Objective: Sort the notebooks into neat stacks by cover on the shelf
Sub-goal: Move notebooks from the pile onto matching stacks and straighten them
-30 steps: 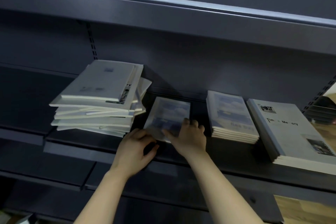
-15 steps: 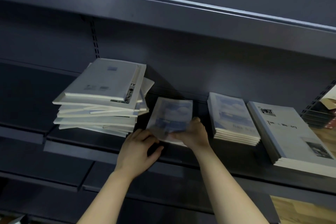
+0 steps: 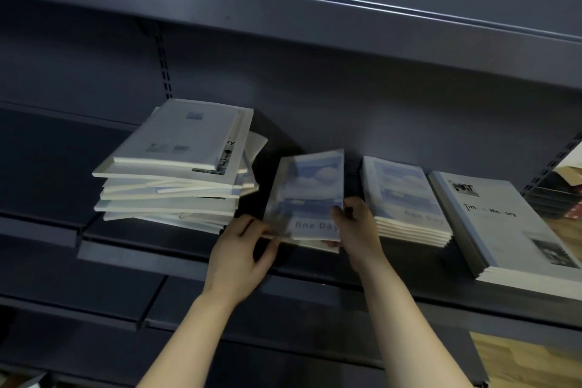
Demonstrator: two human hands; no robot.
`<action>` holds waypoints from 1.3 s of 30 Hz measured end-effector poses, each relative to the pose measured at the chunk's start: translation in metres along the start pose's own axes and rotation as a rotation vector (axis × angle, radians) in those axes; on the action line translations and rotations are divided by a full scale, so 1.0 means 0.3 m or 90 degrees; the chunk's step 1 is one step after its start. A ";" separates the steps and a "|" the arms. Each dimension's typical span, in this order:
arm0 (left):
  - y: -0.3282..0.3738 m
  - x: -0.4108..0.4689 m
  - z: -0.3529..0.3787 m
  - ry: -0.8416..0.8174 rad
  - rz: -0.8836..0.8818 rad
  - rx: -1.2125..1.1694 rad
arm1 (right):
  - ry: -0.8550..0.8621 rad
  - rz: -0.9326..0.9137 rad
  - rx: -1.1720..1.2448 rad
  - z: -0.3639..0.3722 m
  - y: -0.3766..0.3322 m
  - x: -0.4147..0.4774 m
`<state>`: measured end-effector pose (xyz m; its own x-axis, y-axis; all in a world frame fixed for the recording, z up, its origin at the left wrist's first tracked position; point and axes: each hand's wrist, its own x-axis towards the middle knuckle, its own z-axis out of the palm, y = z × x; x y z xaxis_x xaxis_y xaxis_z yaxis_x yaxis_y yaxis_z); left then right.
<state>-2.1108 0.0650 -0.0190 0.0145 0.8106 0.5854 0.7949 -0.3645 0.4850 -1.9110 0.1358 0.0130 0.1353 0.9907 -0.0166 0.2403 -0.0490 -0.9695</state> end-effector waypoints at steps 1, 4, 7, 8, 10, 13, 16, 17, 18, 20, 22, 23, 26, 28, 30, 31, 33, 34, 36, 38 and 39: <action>0.011 -0.001 0.002 0.017 -0.037 -0.029 | 0.009 -0.001 0.032 -0.010 0.000 -0.009; 0.052 0.009 0.010 0.016 -0.158 -0.148 | 0.025 -0.020 0.091 -0.054 0.001 -0.036; 0.105 0.046 0.006 -0.032 -0.228 -0.351 | -0.033 -0.081 0.128 -0.093 0.002 -0.064; 0.124 0.059 0.008 -0.035 -0.248 -0.430 | -0.050 -0.099 0.138 -0.102 0.001 -0.072; 0.160 0.075 0.021 -0.036 -0.290 -0.583 | -0.062 -0.124 0.135 -0.118 -0.007 -0.086; 0.188 0.083 0.038 -0.026 -0.304 -0.679 | -0.056 -0.165 0.046 -0.146 -0.017 -0.097; 0.206 0.099 0.044 -0.024 -0.289 -0.733 | -0.064 -0.181 -0.025 -0.191 -0.023 -0.104; 0.214 0.106 0.047 -0.032 -0.283 -0.748 | -0.074 -0.175 -0.018 -0.207 -0.027 -0.108; 0.225 0.114 0.051 -0.042 -0.274 -0.757 | -0.096 -0.167 0.008 -0.222 -0.030 -0.111; 0.249 0.132 0.062 -0.057 -0.250 -0.756 | -0.159 -0.140 0.089 -0.251 -0.036 -0.116; 0.273 0.152 0.077 -0.064 -0.221 -0.721 | -0.181 -0.125 0.134 -0.279 -0.037 -0.112; 0.285 0.164 0.085 -0.069 -0.203 -0.693 | -0.163 -0.121 0.141 -0.294 -0.037 -0.108; 0.306 0.192 0.115 -0.120 -0.169 -0.597 | -0.080 -0.116 0.136 -0.350 -0.047 -0.081; 0.306 0.199 0.133 -0.178 -0.164 -0.501 | -0.039 -0.104 0.124 -0.402 -0.050 -0.059; 0.290 0.203 0.147 -0.237 -0.154 -0.358 | -0.001 -0.087 0.107 -0.460 -0.054 -0.041; 0.275 0.204 0.155 -0.261 -0.146 -0.268 | 0.019 -0.078 0.104 -0.488 -0.053 -0.032; 0.235 0.207 0.173 -0.275 -0.104 -0.050 | 0.052 -0.048 0.101 -0.542 -0.047 -0.012; 0.215 0.206 0.181 -0.263 -0.075 0.055 | 0.066 -0.029 0.096 -0.567 -0.042 -0.001; 0.180 0.201 0.197 -0.236 -0.047 0.172 | 0.084 -0.002 0.065 -0.609 -0.028 0.023; 0.163 0.196 0.210 -0.212 -0.058 0.172 | 0.092 0.014 0.035 -0.636 -0.013 0.046; 0.161 0.195 0.217 -0.199 -0.061 0.167 | 0.093 0.022 0.030 -0.643 -0.005 0.056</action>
<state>-2.0322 0.1247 -0.0036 0.0837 0.9500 0.3009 0.9284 -0.1841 0.3227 -1.7237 0.1280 0.0614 0.2814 0.9594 -0.0184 0.1883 -0.0740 -0.9793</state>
